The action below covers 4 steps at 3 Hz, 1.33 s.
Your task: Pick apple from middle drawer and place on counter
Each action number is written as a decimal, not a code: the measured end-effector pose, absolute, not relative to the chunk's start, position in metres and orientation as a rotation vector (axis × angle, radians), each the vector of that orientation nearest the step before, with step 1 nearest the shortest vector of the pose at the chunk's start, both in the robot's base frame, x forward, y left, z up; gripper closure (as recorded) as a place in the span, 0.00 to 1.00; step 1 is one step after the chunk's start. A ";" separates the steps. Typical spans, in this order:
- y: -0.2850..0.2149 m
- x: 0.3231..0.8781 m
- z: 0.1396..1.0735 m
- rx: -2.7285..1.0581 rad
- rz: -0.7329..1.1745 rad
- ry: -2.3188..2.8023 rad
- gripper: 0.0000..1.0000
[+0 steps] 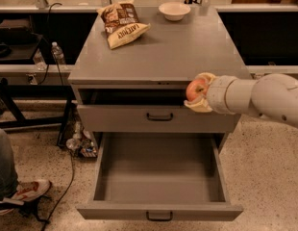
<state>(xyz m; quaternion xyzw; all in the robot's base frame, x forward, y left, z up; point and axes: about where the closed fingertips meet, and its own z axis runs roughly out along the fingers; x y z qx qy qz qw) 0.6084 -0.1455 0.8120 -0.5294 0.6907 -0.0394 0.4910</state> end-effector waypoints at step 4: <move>-0.149 0.643 0.894 -1.211 -0.161 1.583 1.00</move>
Offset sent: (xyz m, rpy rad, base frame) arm 0.0014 -0.0026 0.0305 -0.0237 -0.0690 -0.0054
